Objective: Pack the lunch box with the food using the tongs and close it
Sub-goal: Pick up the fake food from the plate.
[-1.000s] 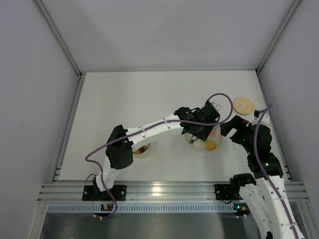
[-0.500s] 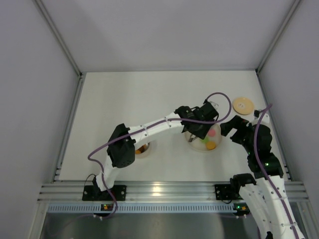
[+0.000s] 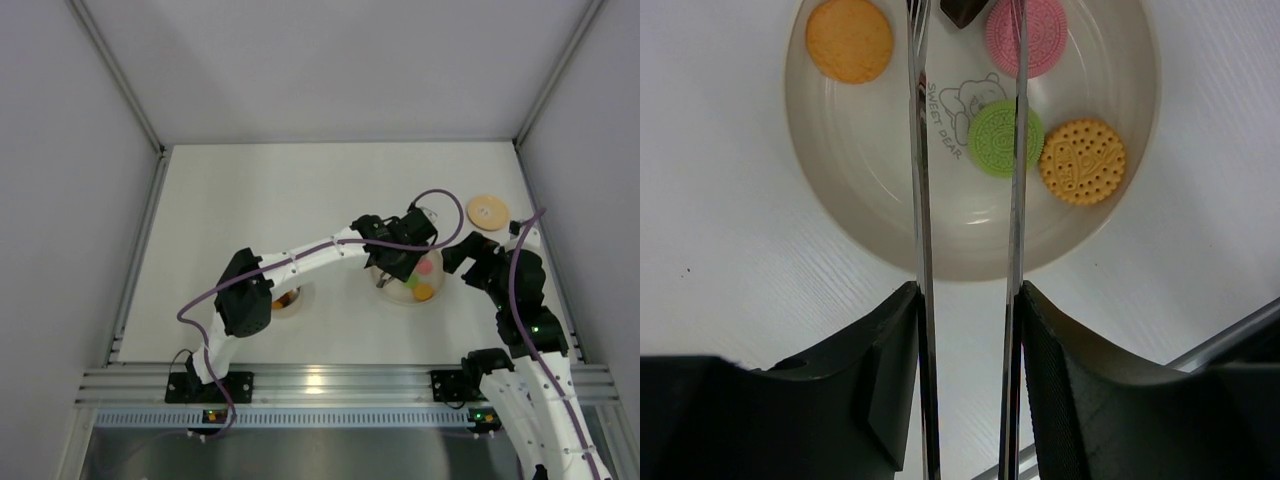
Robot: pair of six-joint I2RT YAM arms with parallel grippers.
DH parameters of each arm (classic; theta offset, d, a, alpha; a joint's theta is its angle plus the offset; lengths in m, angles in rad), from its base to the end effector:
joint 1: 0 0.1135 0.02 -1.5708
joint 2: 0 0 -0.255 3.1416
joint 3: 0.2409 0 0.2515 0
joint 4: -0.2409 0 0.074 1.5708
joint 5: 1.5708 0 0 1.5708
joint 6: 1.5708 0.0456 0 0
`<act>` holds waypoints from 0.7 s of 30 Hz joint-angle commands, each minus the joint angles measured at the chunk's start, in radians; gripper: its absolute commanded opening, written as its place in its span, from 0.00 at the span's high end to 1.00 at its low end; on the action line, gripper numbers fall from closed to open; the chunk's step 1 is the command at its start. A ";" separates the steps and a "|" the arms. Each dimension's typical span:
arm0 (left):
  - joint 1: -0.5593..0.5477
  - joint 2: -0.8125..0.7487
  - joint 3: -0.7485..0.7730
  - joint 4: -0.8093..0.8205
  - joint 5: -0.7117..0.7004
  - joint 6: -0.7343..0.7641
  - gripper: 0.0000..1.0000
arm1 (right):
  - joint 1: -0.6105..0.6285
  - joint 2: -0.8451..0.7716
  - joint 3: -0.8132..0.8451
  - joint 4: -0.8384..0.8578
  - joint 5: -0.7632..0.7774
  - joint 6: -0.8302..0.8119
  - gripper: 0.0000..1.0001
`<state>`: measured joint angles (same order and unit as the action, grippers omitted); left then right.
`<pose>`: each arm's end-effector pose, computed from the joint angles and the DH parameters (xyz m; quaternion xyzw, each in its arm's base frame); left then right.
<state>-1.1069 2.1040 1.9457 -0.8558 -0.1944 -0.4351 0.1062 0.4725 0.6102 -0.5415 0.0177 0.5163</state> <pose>0.2150 -0.4101 0.2530 0.2903 0.9123 -0.1236 0.2612 0.1359 0.0137 0.2755 0.1747 0.8160 0.1617 0.5267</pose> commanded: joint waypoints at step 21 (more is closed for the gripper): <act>0.005 -0.094 -0.051 0.043 -0.013 0.010 0.72 | -0.013 -0.002 0.045 -0.023 0.011 -0.010 0.05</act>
<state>-1.1069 2.0987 1.9057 -0.8444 -0.1909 -0.4332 0.1062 0.4725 0.6102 -0.5419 0.0177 0.5163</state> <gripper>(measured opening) 0.321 0.945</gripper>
